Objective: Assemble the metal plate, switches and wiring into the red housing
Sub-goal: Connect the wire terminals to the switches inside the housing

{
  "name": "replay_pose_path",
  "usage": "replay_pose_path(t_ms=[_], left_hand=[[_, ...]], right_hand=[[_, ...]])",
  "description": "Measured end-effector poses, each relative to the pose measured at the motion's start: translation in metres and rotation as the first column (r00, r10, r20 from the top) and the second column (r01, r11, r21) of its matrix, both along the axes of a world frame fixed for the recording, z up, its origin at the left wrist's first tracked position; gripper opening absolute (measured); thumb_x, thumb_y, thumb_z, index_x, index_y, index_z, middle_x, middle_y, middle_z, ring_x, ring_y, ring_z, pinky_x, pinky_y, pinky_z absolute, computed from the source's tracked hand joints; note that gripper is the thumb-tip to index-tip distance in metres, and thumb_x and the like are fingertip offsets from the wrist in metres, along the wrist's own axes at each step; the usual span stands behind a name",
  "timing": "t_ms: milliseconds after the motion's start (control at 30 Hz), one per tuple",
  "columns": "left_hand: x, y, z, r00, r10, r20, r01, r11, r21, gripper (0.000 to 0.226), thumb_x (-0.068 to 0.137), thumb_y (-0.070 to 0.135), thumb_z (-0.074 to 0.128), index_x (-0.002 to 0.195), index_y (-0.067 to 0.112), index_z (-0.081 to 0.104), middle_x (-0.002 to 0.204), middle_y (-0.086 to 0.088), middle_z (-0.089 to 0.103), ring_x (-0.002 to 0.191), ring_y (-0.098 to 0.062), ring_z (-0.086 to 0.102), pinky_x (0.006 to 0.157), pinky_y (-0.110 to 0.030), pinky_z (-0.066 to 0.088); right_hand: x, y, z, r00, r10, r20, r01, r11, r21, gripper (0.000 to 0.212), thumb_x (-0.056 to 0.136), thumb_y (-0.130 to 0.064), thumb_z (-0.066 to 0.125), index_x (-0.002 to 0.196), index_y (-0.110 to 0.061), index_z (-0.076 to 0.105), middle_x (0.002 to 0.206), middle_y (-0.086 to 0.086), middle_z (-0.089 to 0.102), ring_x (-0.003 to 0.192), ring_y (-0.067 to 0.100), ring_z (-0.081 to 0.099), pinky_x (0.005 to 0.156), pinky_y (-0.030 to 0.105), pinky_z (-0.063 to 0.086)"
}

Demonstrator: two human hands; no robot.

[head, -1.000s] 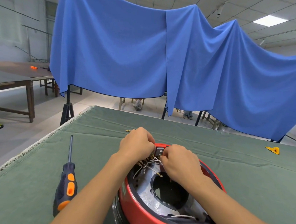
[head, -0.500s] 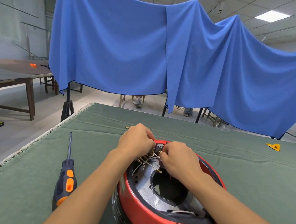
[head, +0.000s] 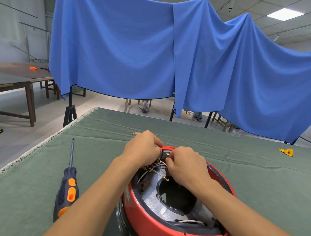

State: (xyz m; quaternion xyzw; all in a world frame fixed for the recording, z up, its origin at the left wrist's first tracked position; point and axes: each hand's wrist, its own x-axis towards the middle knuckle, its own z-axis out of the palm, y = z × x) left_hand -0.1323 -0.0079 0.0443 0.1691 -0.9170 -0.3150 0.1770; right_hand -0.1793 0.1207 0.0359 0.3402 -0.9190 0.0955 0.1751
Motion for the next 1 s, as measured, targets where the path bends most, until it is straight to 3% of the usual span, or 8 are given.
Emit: replay_pose_path(t_ms=[267,467,733,900,1000], left_hand=[[0.0010,0.0011,0.0011,1.000,-0.010,-0.011,0.010,0.999,-0.032,0.026,0.083,0.018,0.058,0.099,0.030,0.074,0.074,0.004,0.060,0.083,-0.023,0.061,0.071,-0.028,0.048],[0.0014,0.0008,0.0002,1.000,-0.009,-0.025,0.007,0.999,-0.053,0.026,0.083,0.018,0.057,0.098,0.030,0.075,0.076,0.006,0.061,0.083,-0.022,0.062,0.070,-0.029,0.050],[0.0017,-0.0008,0.0003,0.999,-0.014,-0.031,0.013,0.999,-0.045,0.025,0.084,0.016,0.057,0.096,0.028,0.076,0.063,0.010,0.055,0.072,-0.020,0.057,0.063,-0.026,0.044],[0.0036,-0.0004,0.0013,0.999,-0.004,-0.036,0.002,0.998,-0.056,0.025,0.084,0.017,0.058,0.098,0.028,0.075,0.066,0.009,0.056,0.073,-0.019,0.056,0.062,-0.025,0.041],[0.0037,-0.0002,0.0018,0.999,-0.007,-0.035,0.005,0.998,-0.055,0.023,0.085,0.018,0.058,0.097,0.028,0.075,0.065,0.010,0.056,0.073,-0.018,0.057,0.060,-0.025,0.040]], right_hand=[[-0.0032,-0.0013,-0.0002,1.000,-0.015,0.012,0.015,1.000,-0.013,0.023,0.092,-0.032,0.050,0.088,-0.016,0.065,0.091,0.005,0.065,0.084,0.030,0.060,0.063,0.030,0.036],[-0.0047,-0.0005,-0.0006,0.999,0.019,0.039,-0.018,1.000,-0.025,0.025,0.090,-0.030,0.049,0.081,-0.014,0.065,0.083,0.005,0.064,0.071,0.026,0.051,0.061,0.029,0.037],[-0.0045,-0.0020,-0.0004,0.999,0.016,0.044,-0.015,0.999,-0.035,0.024,0.089,-0.030,0.050,0.080,-0.015,0.065,0.075,0.003,0.057,0.069,0.026,0.050,0.061,0.029,0.036],[-0.0060,-0.0040,0.0019,0.997,-0.001,0.081,0.004,0.999,-0.047,0.023,0.087,-0.030,0.052,0.079,-0.014,0.067,0.076,0.005,0.062,0.071,0.028,0.054,0.060,0.029,0.036],[-0.0096,-0.0024,0.0044,0.981,-0.003,0.192,0.022,0.995,-0.096,0.022,0.081,-0.027,0.057,0.071,-0.013,0.070,0.070,0.005,0.066,0.072,0.028,0.059,0.058,0.028,0.039]])
